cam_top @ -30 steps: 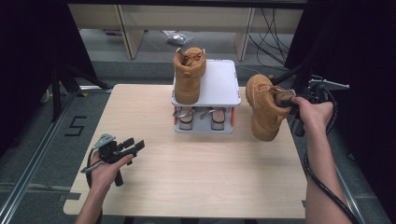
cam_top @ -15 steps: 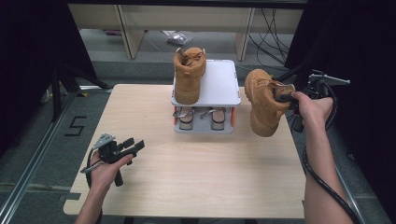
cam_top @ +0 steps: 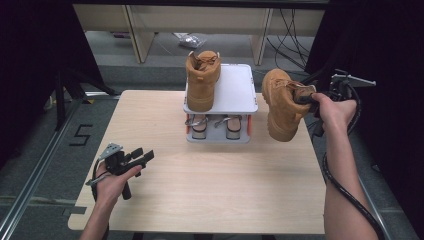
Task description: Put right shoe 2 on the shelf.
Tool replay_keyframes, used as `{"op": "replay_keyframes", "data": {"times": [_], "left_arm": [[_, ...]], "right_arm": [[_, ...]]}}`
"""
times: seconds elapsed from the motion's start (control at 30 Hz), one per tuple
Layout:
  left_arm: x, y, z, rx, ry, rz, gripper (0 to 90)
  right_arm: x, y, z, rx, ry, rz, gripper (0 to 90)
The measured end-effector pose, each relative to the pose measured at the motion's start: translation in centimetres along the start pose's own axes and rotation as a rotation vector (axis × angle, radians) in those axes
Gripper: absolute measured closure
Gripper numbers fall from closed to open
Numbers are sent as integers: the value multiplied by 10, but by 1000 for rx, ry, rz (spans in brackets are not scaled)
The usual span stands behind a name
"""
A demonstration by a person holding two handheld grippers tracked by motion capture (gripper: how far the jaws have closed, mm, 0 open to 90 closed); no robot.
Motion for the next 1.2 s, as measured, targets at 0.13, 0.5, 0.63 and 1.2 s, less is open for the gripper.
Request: {"op": "replay_keyframes", "data": {"times": [0.13,0.5,0.63,1.2], "left_arm": [[0,0,0,-3,0,0,439],[2,-1,1,-4,-2,0,439],[3,-2,1,-9,-3,4,439],[4,-2,2,-11,-3,4,439]], "right_arm": [[6,-1,1,3,-15,-37,839],[18,-8,1,-20,-20,-10,839],[22,-10,0,-31,-21,6,839],[42,-16,-2,-43,-57,-10,838]]}}
Point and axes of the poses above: each handheld gripper's, and its own axes: z roughly backward along the jaws, y roughly out of its underside, x roughly to its left, the point moved 10 cm from there along -z, roughly forward along the jaws, and after that the axes turned 2 degrees about -y, right-handed, at the moved point
